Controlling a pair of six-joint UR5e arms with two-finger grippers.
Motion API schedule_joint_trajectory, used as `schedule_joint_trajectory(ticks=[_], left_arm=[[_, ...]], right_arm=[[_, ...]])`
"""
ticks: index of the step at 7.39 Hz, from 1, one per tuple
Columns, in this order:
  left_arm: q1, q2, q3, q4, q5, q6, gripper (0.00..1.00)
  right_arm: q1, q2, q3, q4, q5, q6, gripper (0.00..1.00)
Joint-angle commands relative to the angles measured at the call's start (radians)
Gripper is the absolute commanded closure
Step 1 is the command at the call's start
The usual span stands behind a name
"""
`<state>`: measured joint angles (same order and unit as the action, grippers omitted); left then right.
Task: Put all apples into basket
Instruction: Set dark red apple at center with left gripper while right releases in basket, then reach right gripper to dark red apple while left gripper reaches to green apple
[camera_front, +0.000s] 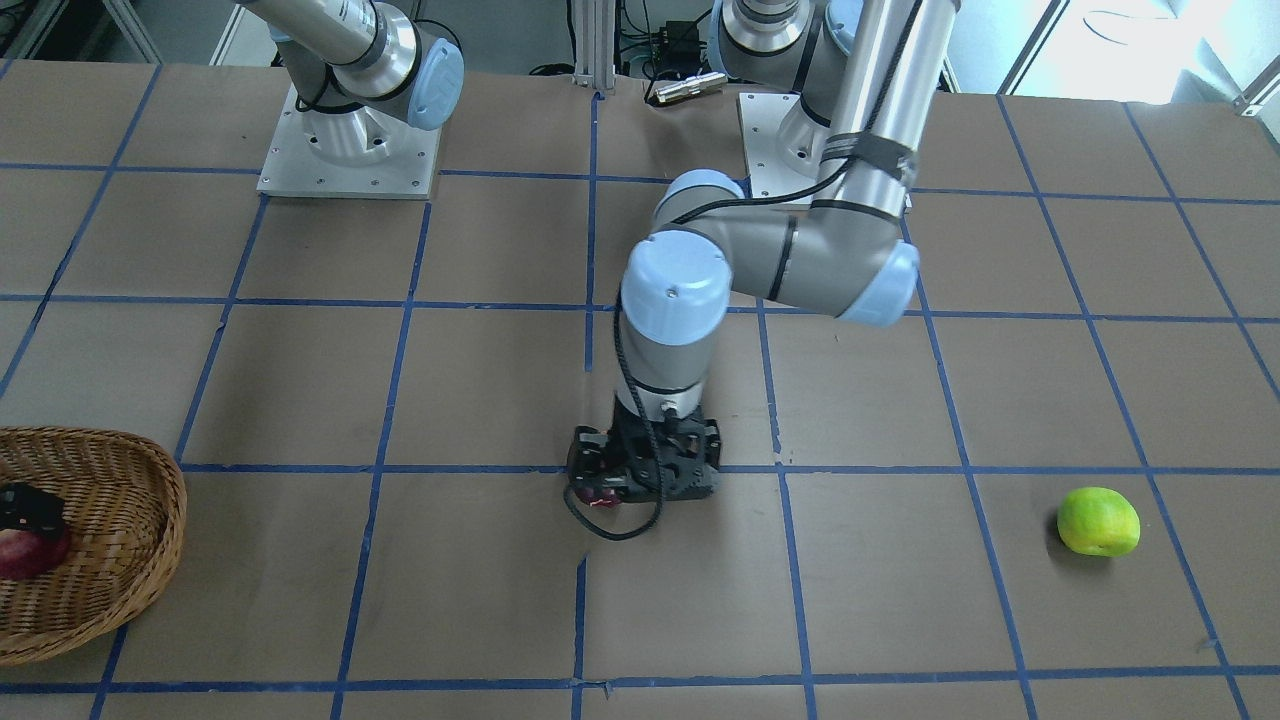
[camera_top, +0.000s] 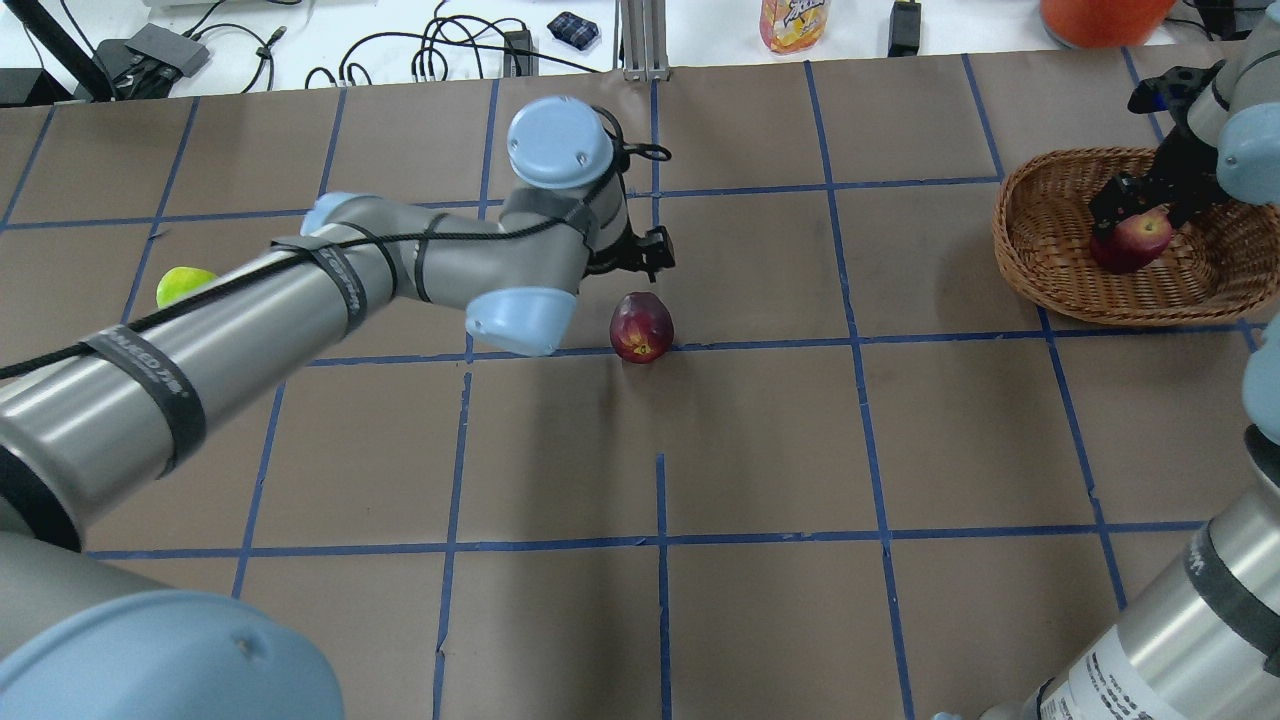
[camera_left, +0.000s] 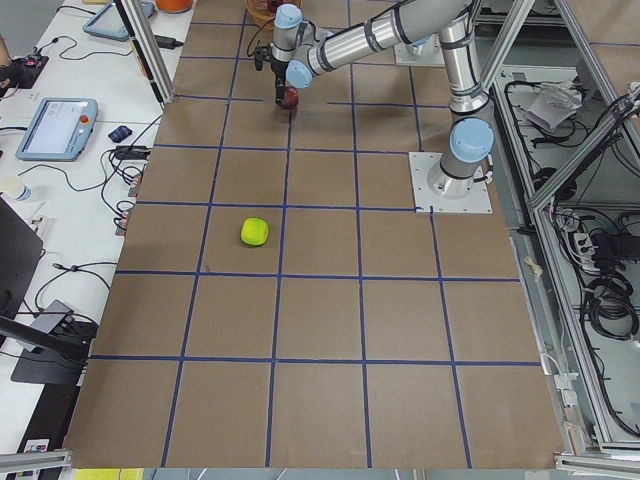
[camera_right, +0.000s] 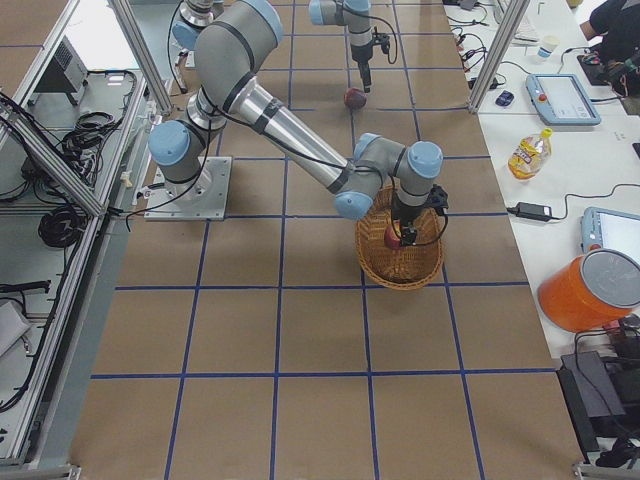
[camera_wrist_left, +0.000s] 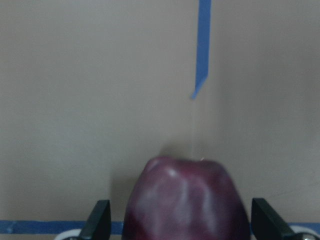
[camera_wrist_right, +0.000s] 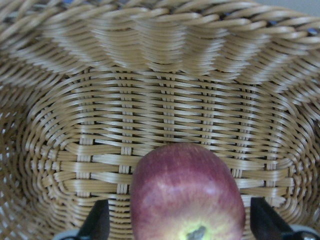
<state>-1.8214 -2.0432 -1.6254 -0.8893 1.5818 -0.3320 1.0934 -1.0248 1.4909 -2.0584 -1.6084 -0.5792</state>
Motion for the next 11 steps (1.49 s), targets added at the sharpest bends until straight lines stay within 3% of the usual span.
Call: schedule_joint_trajectory(ticks=[1, 3, 4, 6, 7, 9, 11], left_arm=[[0.263, 0.075, 0.117, -0.381, 0.015, 0.358, 0.00], [0.495, 0.097, 0.101, -0.395, -0.014, 0.664, 0.00], [0.584, 0.094, 0.110, -0.379, 0.003, 0.839, 0.00], [0.754, 0.063, 0.087, -0.364, -0.014, 1.065, 0.00], [0.816, 0.039, 0.087, -0.311, -0.019, 1.118, 0.00], [0.840, 0.009, 0.081, -0.304, -0.026, 1.192, 0.00], [0.827, -0.029, 0.058, -0.249, -0.037, 1.185, 0.00]], right_arm=[[0.102, -0.130, -0.001, 0.157, 0.008, 0.138, 0.00], [0.312, -0.202, 0.000, 0.259, 0.037, 0.461, 0.00], [0.444, -0.201, 0.008, 0.258, 0.103, 0.642, 0.00], [0.622, -0.143, 0.009, 0.219, 0.113, 0.810, 0.00], [0.687, -0.108, 0.009, 0.127, 0.113, 0.828, 0.00], [0.770, -0.019, 0.008, 0.000, 0.111, 0.945, 0.00], [0.778, 0.003, 0.003, -0.006, 0.152, 0.952, 0.00]])
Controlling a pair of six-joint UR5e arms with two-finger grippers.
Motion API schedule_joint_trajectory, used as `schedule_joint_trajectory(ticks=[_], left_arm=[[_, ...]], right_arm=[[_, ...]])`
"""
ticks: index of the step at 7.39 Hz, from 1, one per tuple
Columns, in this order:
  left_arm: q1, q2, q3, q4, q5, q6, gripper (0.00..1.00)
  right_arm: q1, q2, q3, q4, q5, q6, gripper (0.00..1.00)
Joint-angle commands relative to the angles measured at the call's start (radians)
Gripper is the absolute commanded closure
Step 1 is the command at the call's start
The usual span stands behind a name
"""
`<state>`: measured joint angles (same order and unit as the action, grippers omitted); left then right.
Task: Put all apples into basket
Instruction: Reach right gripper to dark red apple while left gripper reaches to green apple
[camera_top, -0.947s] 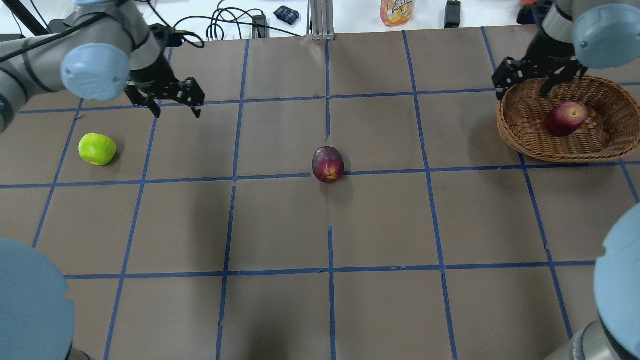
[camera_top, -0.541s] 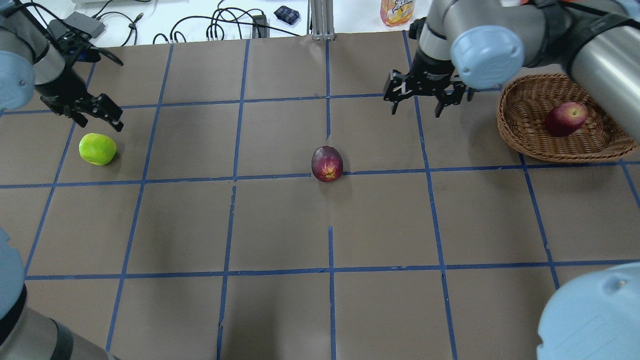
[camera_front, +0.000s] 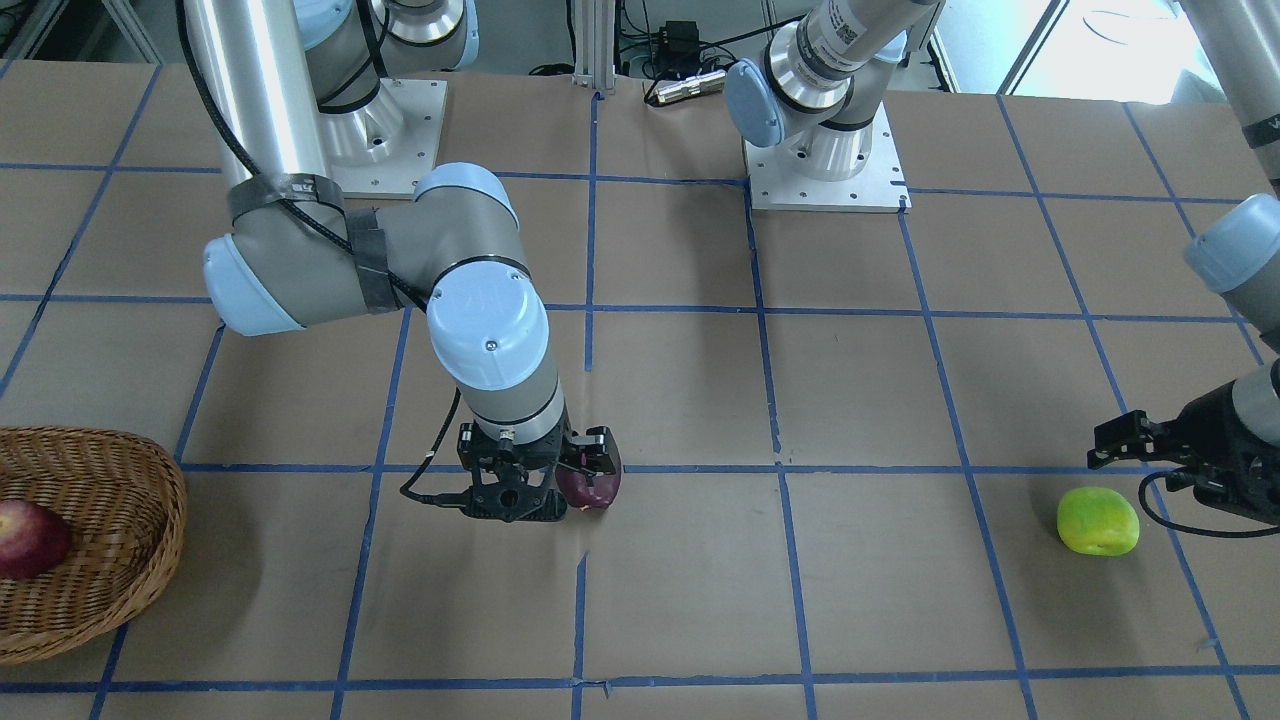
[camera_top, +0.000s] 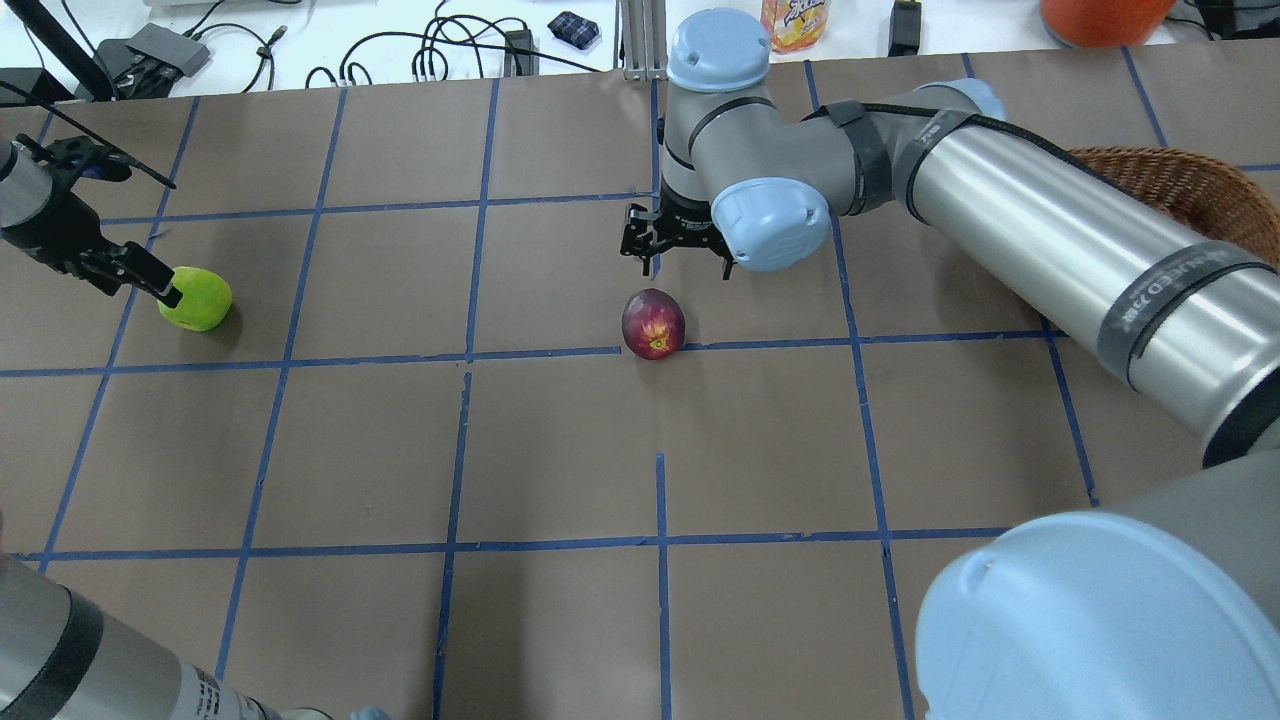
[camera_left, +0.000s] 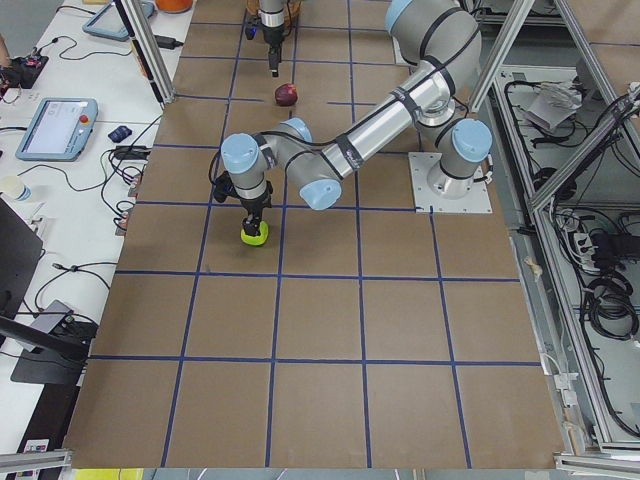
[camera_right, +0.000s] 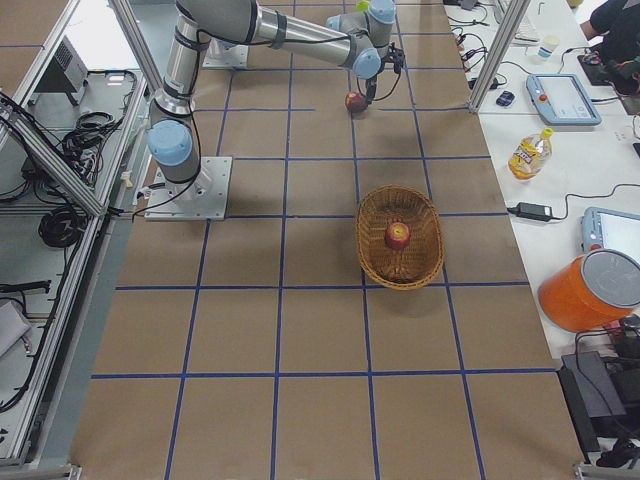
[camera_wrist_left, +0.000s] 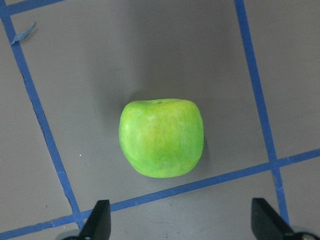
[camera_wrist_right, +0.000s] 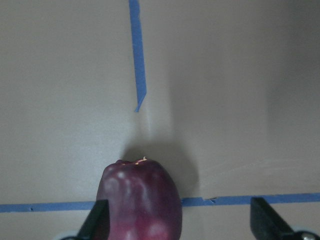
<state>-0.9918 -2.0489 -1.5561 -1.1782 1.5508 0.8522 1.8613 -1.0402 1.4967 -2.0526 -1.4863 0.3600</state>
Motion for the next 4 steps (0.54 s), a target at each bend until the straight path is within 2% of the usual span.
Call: schedule_joint_trajectory(ticks=[1, 4], left_arm=[[-0.002, -0.042, -0.010, 0.082, -0.006, -0.001, 0.00], [-0.007, -0.089, -0.012, 0.114, -0.063, -0.118, 0.00]], right_arm=[[0.010, 0.026, 0.002, -0.011, 0.046, 0.013, 0.00], [0.025, 0.074, 0.005, -0.024, 0.047, 0.022, 0.00]])
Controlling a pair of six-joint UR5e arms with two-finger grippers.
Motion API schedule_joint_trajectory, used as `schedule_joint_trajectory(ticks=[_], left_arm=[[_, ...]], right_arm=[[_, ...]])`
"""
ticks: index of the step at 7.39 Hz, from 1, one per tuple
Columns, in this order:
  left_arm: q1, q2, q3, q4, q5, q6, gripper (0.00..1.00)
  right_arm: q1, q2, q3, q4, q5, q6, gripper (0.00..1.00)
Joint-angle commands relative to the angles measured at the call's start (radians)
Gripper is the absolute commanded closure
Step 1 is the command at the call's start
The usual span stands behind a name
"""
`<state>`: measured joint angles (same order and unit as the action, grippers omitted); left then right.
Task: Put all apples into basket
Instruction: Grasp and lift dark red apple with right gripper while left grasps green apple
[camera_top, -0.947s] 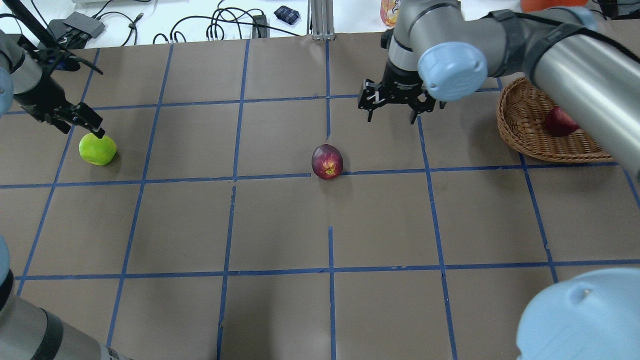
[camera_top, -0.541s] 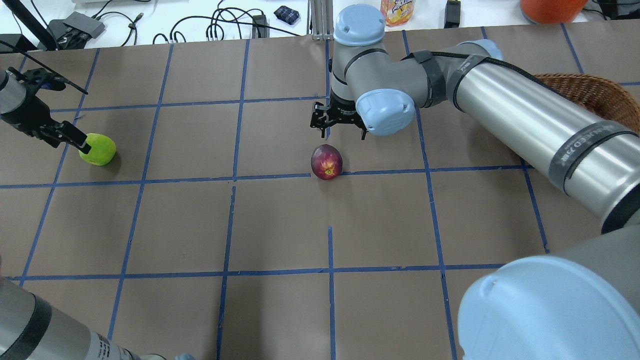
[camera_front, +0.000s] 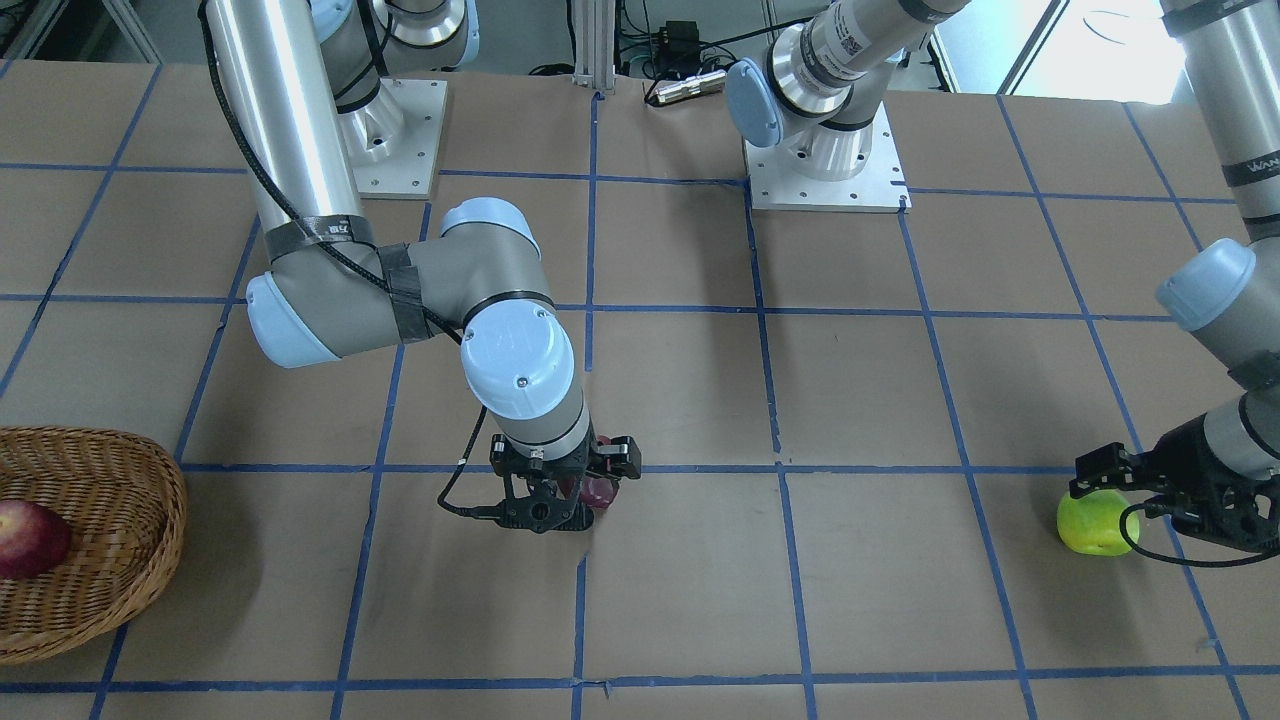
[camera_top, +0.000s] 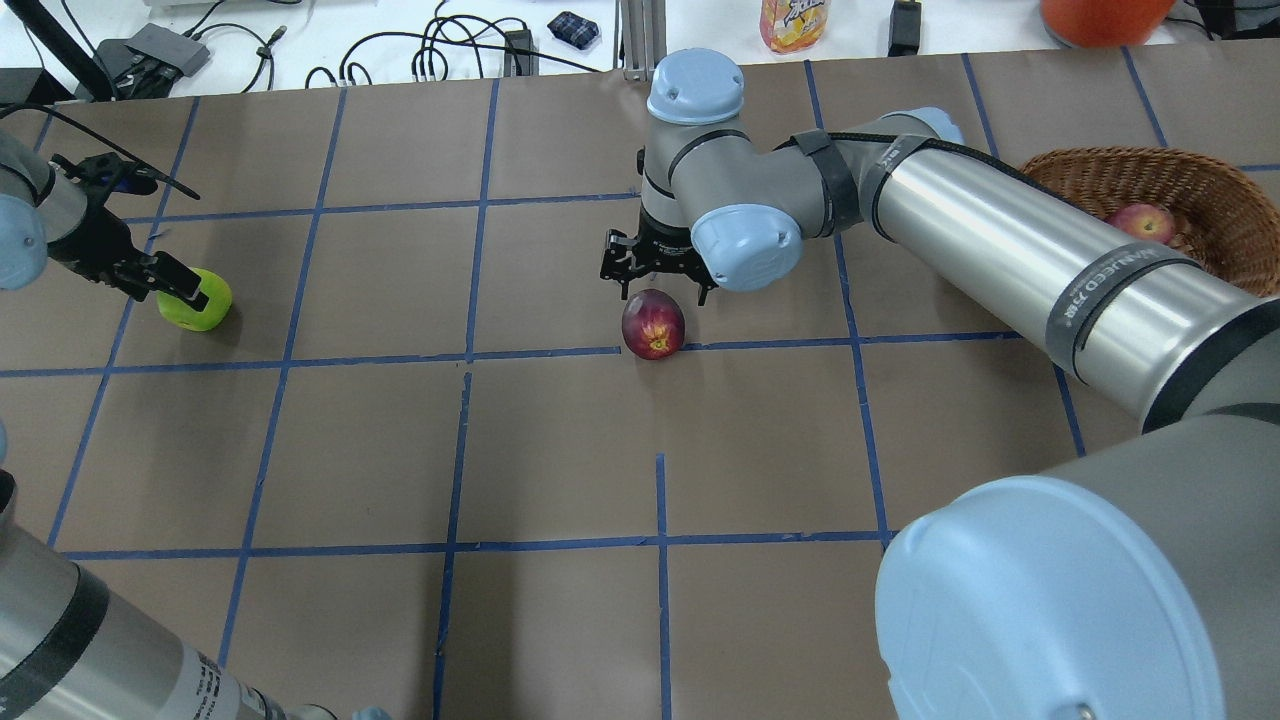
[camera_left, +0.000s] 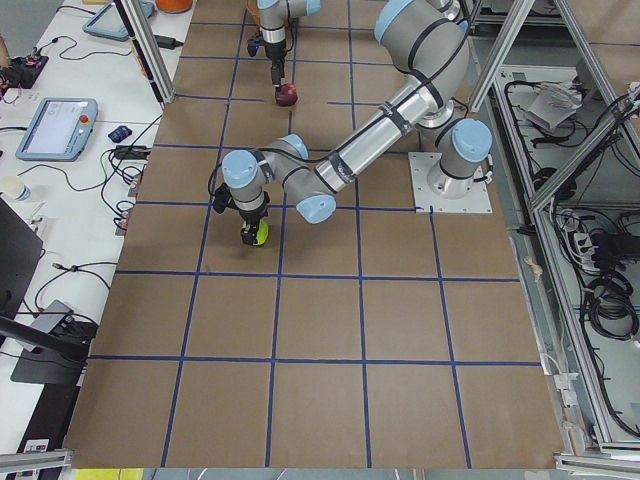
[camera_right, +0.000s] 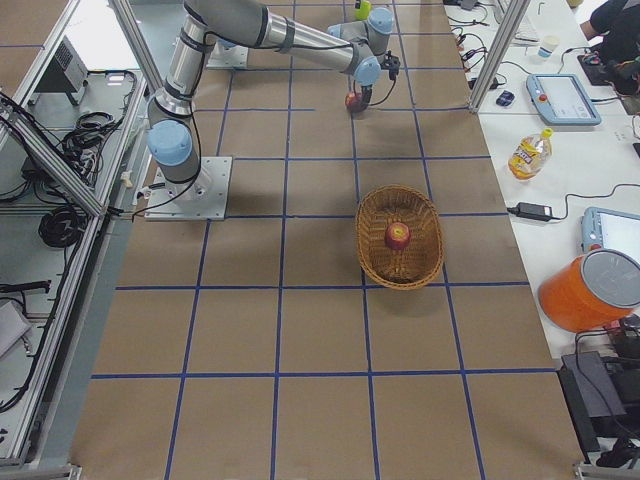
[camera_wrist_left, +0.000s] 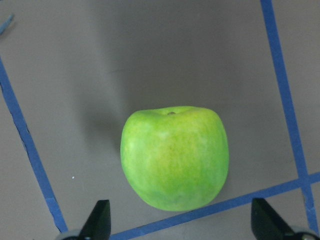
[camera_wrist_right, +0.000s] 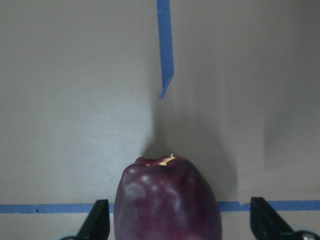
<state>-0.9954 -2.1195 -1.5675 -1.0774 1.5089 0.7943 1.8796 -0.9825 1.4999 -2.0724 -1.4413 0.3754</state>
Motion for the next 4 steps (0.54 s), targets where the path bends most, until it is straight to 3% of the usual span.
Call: schedule_joint_trajectory(ticks=[1, 2, 3, 4], left_arm=[[-0.005, -0.025, -0.002, 0.016, -0.028, -0.067, 0.00], [-0.005, -0.037, 0.000, 0.004, -0.036, -0.067, 0.00], [-0.005, -0.034, -0.008, -0.001, -0.053, -0.087, 0.16], [-0.014, -0.005, -0.015, -0.003, -0.044, -0.096, 0.54]], right_arm=[[0.012, 0.031, 0.002, -0.003, 0.016, 0.013, 0.00], [0.013, 0.044, 0.005, -0.005, 0.021, 0.029, 0.00], [0.025, 0.059, 0.005, -0.005, 0.019, 0.048, 0.00], [0.032, 0.067, 0.003, -0.006, 0.018, 0.051, 0.00]])
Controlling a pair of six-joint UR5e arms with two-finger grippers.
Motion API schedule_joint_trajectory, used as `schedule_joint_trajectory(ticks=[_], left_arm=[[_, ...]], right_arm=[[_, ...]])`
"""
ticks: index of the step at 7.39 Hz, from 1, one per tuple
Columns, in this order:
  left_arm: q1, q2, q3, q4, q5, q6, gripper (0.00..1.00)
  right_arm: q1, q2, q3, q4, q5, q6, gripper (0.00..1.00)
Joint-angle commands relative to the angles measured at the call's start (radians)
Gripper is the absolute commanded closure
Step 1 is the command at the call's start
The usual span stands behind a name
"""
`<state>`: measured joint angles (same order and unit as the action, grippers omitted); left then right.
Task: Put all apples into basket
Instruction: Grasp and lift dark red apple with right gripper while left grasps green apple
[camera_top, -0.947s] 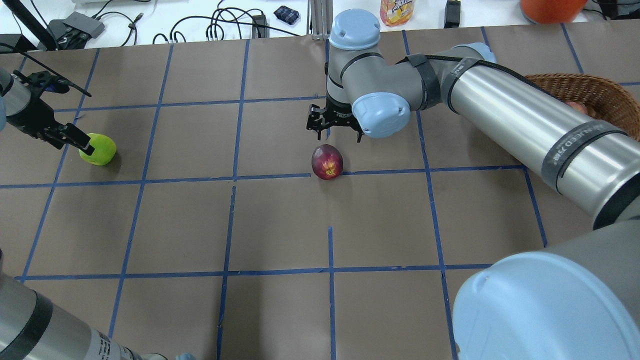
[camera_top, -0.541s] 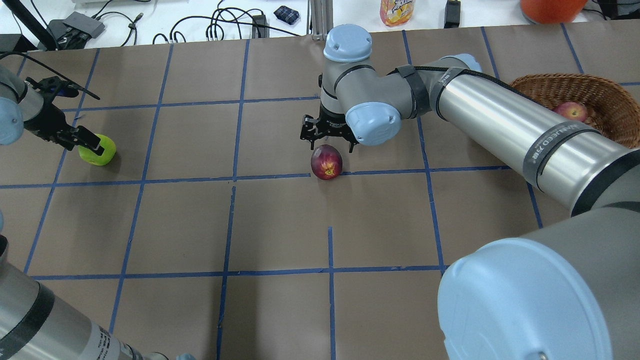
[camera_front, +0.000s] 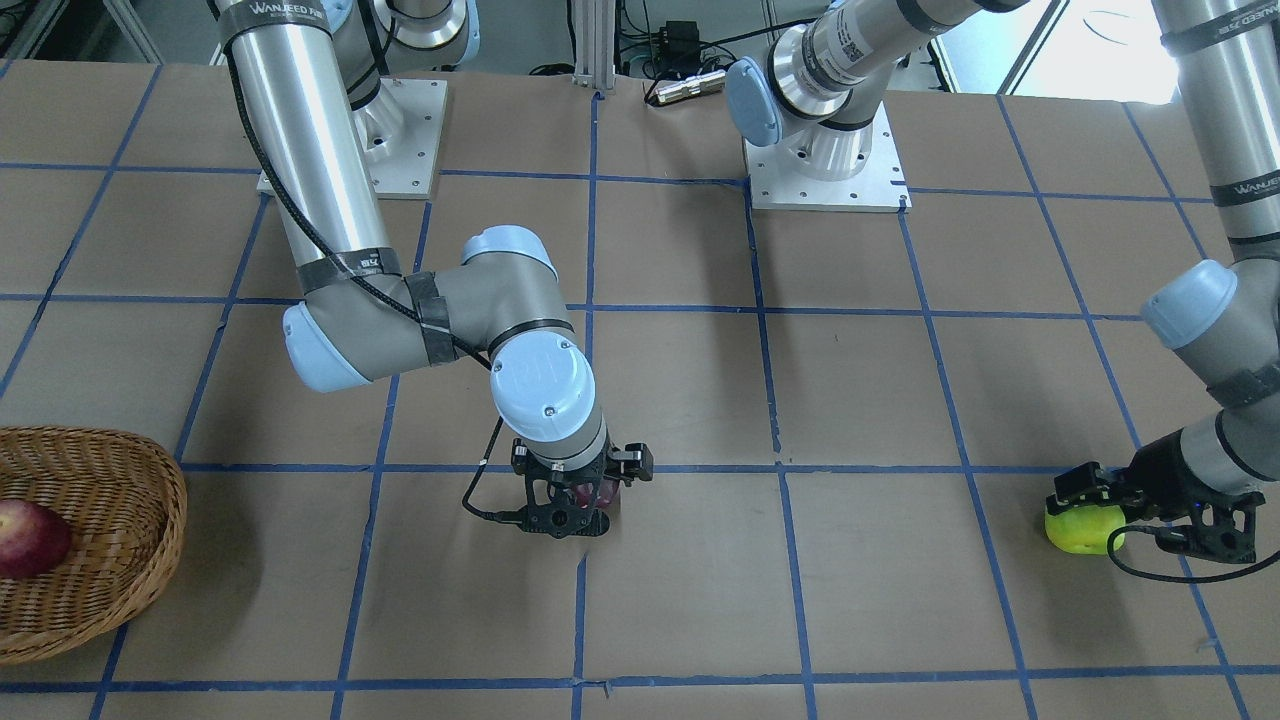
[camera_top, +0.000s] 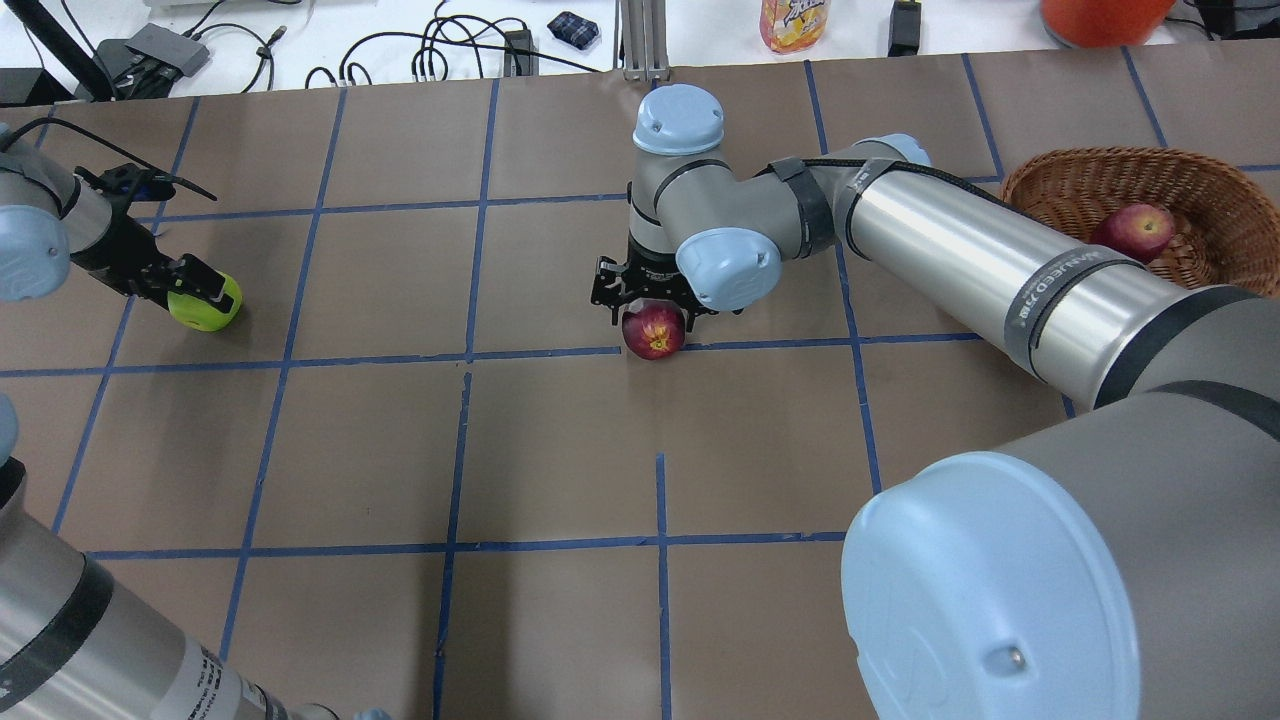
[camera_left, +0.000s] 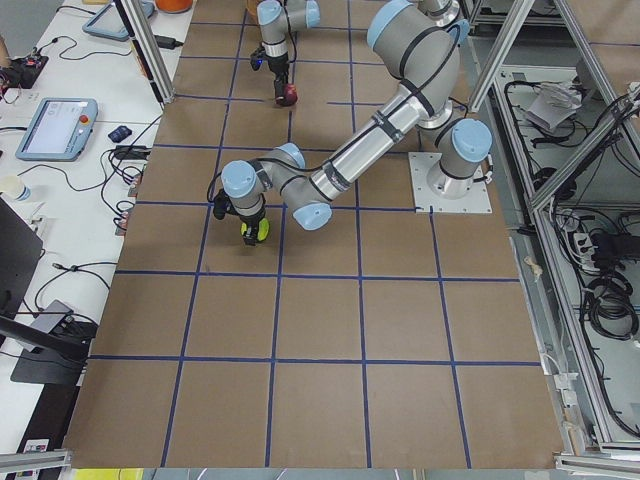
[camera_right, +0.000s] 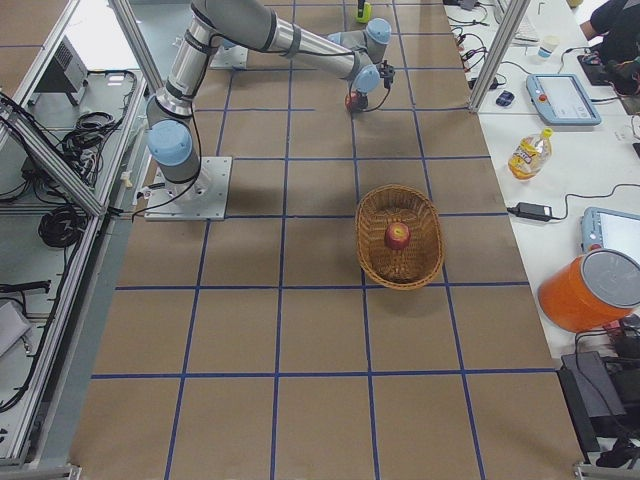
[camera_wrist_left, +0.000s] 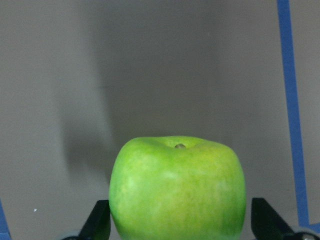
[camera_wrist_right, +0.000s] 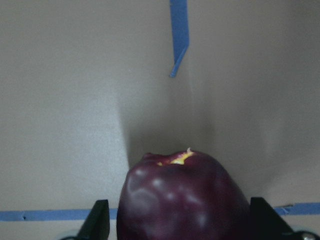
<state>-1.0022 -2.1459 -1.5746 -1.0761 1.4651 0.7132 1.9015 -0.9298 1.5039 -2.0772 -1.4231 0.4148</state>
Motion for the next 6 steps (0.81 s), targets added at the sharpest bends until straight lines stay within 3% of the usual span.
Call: schedule_joint_trajectory(ticks=[1, 2, 4, 5, 6], left_arm=[[-0.036, 0.052, 0.002, -0.010, 0.000, -0.033, 0.77], [-0.050, 0.102, 0.010, -0.083, 0.001, -0.034, 1.00], [-0.119, 0.190, 0.005, -0.163, -0.005, -0.131, 1.00], [-0.194, 0.213, -0.011, -0.209, -0.018, -0.187, 1.00], [-0.261, 0.233, -0.015, -0.225, -0.094, -0.319, 1.00]], right_arm=[[0.007, 0.005, -0.004, -0.006, -0.008, -0.001, 0.58], [0.007, -0.004, -0.011, -0.003, -0.014, 0.004, 1.00], [-0.056, -0.123, -0.013, 0.088, -0.029, -0.005, 1.00], [-0.155, -0.194, -0.027, 0.205, -0.075, -0.067, 1.00], [-0.279, -0.255, -0.028, 0.307, -0.107, -0.231, 1.00]])
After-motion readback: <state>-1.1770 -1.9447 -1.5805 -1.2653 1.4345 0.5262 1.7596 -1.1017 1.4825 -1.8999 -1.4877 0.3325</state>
